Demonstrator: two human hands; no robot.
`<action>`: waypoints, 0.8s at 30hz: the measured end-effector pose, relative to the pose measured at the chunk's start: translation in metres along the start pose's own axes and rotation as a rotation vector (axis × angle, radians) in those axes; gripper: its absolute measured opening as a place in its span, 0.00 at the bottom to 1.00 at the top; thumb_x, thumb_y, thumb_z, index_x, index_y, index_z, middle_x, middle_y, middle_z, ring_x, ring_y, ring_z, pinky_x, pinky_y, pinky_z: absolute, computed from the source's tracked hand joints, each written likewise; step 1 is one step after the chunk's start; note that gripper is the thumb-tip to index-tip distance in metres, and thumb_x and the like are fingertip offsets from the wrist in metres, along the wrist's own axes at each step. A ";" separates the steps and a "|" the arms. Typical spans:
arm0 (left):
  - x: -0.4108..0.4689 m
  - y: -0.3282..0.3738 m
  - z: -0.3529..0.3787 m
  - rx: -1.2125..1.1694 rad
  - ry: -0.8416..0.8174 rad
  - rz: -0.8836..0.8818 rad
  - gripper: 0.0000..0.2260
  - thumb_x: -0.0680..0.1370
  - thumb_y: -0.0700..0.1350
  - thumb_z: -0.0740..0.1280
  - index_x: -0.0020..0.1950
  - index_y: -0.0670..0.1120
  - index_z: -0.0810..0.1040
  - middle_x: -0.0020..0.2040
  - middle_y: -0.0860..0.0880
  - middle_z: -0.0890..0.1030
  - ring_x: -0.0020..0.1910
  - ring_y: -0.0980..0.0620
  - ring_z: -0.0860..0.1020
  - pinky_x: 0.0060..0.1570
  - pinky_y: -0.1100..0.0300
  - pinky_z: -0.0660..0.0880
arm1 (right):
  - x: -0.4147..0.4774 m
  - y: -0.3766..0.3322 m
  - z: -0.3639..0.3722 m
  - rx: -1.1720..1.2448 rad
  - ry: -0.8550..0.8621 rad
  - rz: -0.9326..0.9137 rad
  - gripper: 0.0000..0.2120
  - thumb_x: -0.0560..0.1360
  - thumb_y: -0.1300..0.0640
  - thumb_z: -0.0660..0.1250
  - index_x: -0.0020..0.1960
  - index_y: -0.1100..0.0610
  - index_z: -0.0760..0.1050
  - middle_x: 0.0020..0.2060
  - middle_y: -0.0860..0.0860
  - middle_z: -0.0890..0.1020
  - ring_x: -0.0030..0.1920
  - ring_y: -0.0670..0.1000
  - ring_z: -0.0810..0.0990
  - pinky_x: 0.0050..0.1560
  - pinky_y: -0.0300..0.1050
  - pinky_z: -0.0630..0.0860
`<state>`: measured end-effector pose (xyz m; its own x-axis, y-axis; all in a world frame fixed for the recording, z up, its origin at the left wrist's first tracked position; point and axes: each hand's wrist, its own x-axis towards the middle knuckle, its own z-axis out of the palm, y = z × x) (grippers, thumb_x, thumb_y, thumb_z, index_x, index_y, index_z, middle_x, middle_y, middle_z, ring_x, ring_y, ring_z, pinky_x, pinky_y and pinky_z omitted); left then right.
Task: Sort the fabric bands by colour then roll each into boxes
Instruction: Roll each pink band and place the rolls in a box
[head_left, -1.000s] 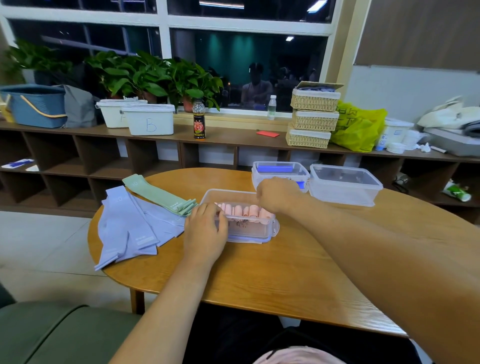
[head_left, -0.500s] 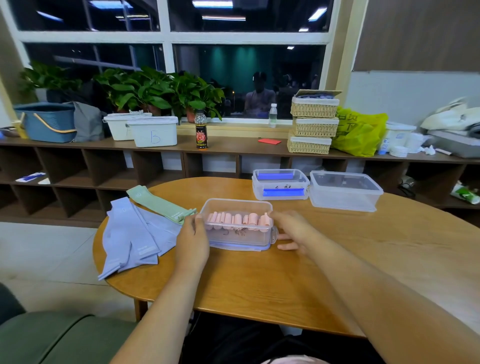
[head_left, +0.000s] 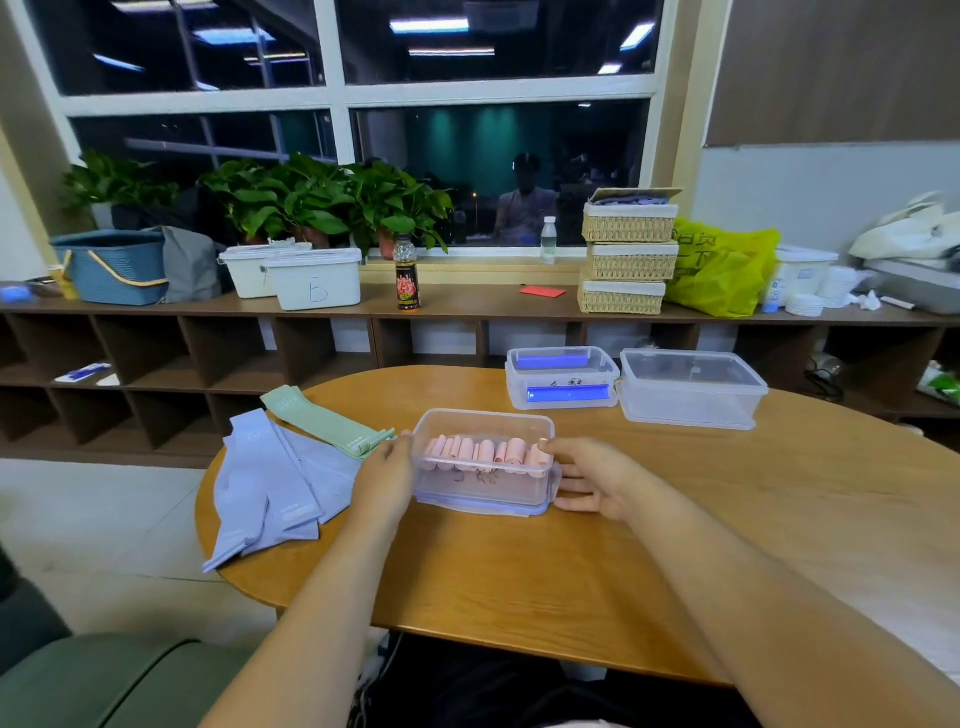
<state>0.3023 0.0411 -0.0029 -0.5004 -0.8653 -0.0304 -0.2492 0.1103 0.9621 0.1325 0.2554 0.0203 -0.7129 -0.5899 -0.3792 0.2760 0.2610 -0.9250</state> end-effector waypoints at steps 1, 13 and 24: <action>0.005 0.002 -0.002 -0.037 -0.021 -0.038 0.15 0.86 0.57 0.59 0.66 0.51 0.78 0.63 0.49 0.79 0.60 0.46 0.77 0.64 0.49 0.77 | -0.001 0.000 0.000 -0.004 0.003 -0.001 0.13 0.80 0.51 0.73 0.63 0.51 0.81 0.56 0.54 0.87 0.58 0.55 0.85 0.58 0.57 0.84; 0.006 0.031 -0.008 -0.102 -0.015 0.014 0.07 0.82 0.52 0.68 0.51 0.50 0.82 0.48 0.47 0.85 0.49 0.46 0.83 0.52 0.47 0.82 | -0.006 -0.025 -0.004 0.031 0.021 -0.128 0.10 0.82 0.50 0.71 0.62 0.50 0.81 0.57 0.53 0.86 0.58 0.54 0.85 0.60 0.57 0.83; 0.119 0.084 -0.044 0.116 0.085 0.026 0.09 0.79 0.48 0.69 0.56 0.46 0.82 0.50 0.44 0.83 0.43 0.47 0.79 0.36 0.55 0.72 | 0.055 -0.094 0.062 0.065 -0.118 -0.244 0.09 0.83 0.52 0.64 0.58 0.47 0.81 0.57 0.49 0.87 0.58 0.51 0.84 0.54 0.47 0.81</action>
<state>0.2581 -0.0743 0.0858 -0.4373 -0.8990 0.0218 -0.3336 0.1847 0.9245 0.1076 0.1512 0.0847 -0.6844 -0.7151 -0.1420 0.1492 0.0533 -0.9874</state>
